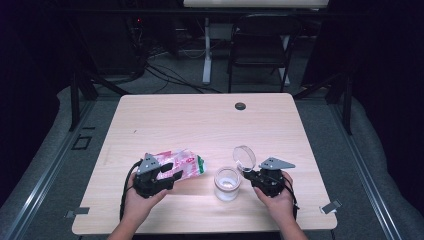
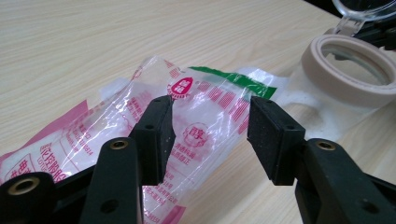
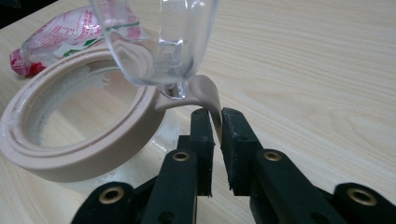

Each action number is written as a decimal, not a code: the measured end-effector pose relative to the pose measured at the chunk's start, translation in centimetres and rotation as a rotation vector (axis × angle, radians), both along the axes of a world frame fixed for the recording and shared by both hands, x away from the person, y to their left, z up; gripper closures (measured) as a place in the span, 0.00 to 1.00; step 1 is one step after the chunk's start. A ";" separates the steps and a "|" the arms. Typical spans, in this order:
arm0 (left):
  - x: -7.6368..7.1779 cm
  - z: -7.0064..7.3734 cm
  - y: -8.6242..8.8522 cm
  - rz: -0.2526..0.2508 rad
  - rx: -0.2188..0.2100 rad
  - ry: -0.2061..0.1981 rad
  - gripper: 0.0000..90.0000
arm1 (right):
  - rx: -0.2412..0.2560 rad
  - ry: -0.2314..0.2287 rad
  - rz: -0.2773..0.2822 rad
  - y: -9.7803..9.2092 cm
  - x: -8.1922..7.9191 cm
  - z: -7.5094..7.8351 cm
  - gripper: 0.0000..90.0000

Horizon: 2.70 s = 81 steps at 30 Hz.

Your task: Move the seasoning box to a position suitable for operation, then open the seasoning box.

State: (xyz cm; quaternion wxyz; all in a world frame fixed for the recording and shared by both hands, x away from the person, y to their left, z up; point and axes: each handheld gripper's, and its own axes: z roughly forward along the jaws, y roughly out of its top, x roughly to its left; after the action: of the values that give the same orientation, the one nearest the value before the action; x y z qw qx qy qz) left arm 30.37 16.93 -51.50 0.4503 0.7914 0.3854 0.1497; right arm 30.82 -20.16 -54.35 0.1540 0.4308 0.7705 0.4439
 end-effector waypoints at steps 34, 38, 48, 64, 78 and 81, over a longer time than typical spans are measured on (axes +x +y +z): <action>0.0 -1.9 -2.8 -0.039 0.157 -0.003 0.50 | 0.028 -0.035 -0.023 -1.2 -1.7 0.2 0.77; -0.1 -2.2 -3.3 -0.064 0.167 -0.017 0.46 | 0.026 -0.040 -0.019 -1.2 -1.9 0.3 0.77; -0.4 -3.2 -4.6 -0.030 0.267 -0.054 0.44 | 0.036 -0.049 -0.019 -1.3 -2.2 0.4 0.76; 0.8 -5.1 -5.6 0.071 0.429 -0.162 0.45 | 0.040 -0.054 -0.032 -1.6 -2.3 0.4 0.75; 1.3 -5.7 -5.6 0.091 0.485 -0.194 0.68 | 0.051 -0.050 -0.039 -1.6 -2.4 0.2 0.75; 1.4 -5.6 -5.3 0.096 0.468 -0.191 0.81 | 0.044 -0.059 -0.035 -1.6 -2.4 0.4 0.75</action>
State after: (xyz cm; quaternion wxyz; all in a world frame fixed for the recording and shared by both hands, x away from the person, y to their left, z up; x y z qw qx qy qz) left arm 31.75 11.61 -57.13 0.2815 0.8372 0.3331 0.3299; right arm 28.40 -21.75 -53.96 0.1749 0.4343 0.7479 0.4705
